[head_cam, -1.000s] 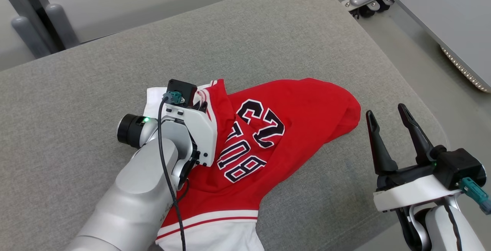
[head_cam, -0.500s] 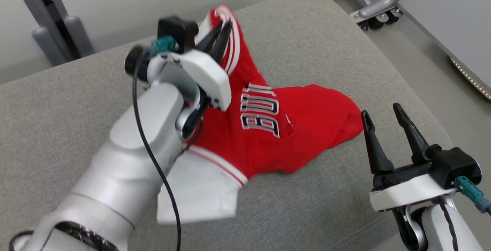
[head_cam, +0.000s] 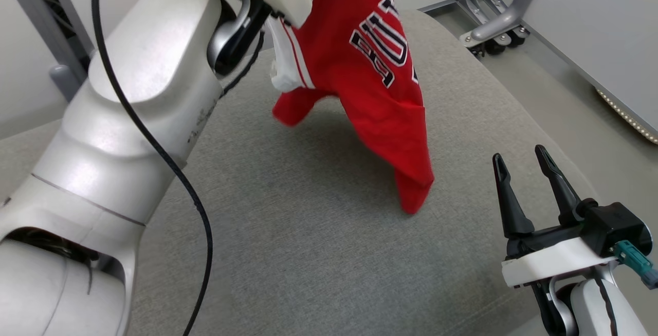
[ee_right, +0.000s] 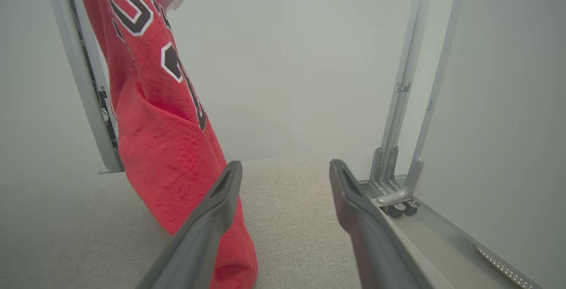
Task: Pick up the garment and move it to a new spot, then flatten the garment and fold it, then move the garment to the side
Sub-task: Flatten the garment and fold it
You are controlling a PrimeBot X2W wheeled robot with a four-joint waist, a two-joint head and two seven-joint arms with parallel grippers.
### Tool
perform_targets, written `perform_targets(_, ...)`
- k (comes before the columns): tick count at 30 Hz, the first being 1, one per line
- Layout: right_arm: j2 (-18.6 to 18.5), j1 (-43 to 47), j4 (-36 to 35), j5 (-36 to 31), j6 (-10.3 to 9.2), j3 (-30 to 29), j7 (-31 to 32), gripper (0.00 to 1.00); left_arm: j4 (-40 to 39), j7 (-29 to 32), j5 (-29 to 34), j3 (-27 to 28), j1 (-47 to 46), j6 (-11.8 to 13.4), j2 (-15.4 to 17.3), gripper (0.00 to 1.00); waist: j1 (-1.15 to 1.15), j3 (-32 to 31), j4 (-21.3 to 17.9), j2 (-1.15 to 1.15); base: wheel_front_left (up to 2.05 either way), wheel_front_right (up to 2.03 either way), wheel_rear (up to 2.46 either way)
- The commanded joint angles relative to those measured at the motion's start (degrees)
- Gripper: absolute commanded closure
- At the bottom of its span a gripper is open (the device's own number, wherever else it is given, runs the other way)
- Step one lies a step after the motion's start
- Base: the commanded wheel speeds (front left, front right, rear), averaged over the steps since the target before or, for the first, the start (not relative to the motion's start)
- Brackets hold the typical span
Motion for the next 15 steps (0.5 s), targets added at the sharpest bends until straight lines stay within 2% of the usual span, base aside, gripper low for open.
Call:
perform_targets(1,-0.3,0.2,0.1,-0.3,0.01,-0.3,-0.1,0.00,-1.4,-0.5,0.3,-0.6,-1.4,-0.4,0.6,1.00,0.00,-0.4,1.1,0.00,0.00,0.00,0.00)
perform_targets(5,-0.2,-0.1,-0.3,-0.5,0.01,-0.8,-0.1,0.00,-8.1,-0.7,-3.9,-3.3,0.9,-0.5,2.6,1.00,0.00,-0.7,3.0,0.00,0.00,0.00,0.00)
perform_targets(10,0.0,0.9,-0.6,-0.7,0.01,-1.9,-0.1,0.00,-19.5,-0.8,-8.0,-3.8,10.6,-0.4,10.0,1.00,0.00,-0.7,5.8,0.00,0.00,0.00,0.00)
perform_targets(13,-0.3,1.5,-0.7,-0.7,0.01,-2.9,-0.1,0.00,-27.2,-0.9,-9.3,-2.8,19.6,2.0,14.6,1.00,0.00,-0.4,7.7,0.00,0.00,0.00,0.00)
perform_targets(15,-0.5,1.8,-0.9,-0.8,0.01,-3.7,-0.1,0.00,-32.3,-0.9,-10.5,-1.5,25.9,4.8,17.9,1.00,0.00,0.0,9.2,0.00,0.00,0.00,0.00)
